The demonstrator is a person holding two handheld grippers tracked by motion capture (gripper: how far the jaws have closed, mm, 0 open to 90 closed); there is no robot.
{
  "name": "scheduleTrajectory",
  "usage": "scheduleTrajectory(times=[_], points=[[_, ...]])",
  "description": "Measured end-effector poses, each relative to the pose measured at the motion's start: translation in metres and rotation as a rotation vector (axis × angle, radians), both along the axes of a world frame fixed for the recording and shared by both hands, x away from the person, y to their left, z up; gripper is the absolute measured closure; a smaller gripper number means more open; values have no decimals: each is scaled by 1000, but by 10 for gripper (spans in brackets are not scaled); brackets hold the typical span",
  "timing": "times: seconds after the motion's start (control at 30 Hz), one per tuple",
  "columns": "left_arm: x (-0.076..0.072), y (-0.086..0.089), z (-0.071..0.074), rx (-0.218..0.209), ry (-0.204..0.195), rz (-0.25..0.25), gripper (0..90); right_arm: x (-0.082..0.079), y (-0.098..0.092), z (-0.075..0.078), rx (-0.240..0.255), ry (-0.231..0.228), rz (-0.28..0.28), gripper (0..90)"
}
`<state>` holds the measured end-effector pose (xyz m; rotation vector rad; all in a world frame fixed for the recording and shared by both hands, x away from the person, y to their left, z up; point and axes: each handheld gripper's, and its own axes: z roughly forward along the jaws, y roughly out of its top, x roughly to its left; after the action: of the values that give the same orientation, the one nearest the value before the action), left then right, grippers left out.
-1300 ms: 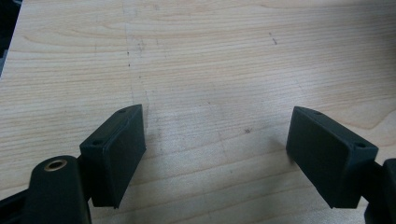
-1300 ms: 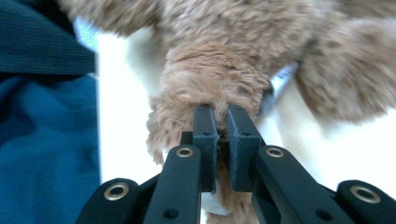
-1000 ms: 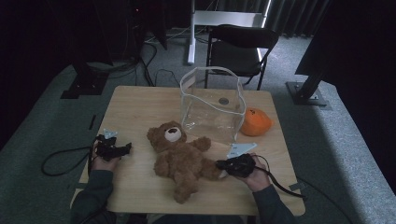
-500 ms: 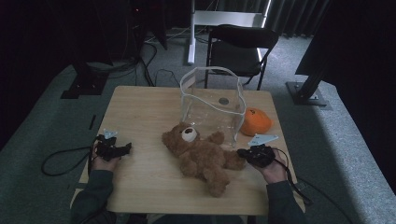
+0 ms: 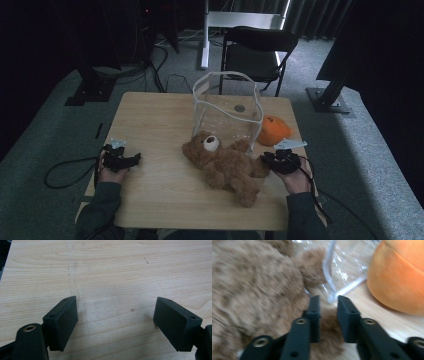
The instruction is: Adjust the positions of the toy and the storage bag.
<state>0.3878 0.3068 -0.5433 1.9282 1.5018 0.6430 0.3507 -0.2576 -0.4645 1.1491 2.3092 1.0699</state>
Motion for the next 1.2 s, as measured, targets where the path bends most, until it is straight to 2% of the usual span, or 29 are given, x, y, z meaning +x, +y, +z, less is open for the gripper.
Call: scheduleTrajectory(times=[0.13, 0.27, 0.37, 0.47, 0.53, 0.77, 0.97, 1.07, 1.2], points=[[0, 0, 0, 0, 0, 1, 202, -2, 13, 5, 9, -26, 6, 564], [0, 0, 0, -1, 0, 3, 203, 0, 18, 8, 15, -53, -16, 557], [0, 0, 0, 1, -1, 5, 203, 2, 15, 8, 30, -57, -31, 558], [0, 2, 3, 3, 7, 14, 263, 6, 9, 7, 60, -71, -66, 563], [-1, 1, 6, -21, 9, -4, 353, 8, 7, 8, 79, -82, -71, 563], [2, -18, 16, -1, -6, -73, 366, 13, 2, 10, 114, -92, -94, 562], [9, -27, 21, -34, 9, -120, 396, 19, 2, 11, 122, -95, -94, 563], [16, -32, 29, -59, -3, -142, 399, 21, 5, 13, 124, -104, -86, 569], [24, -37, 39, -66, -29, -165, 398, 23, 7, 14, 130, -104, -82, 558]])
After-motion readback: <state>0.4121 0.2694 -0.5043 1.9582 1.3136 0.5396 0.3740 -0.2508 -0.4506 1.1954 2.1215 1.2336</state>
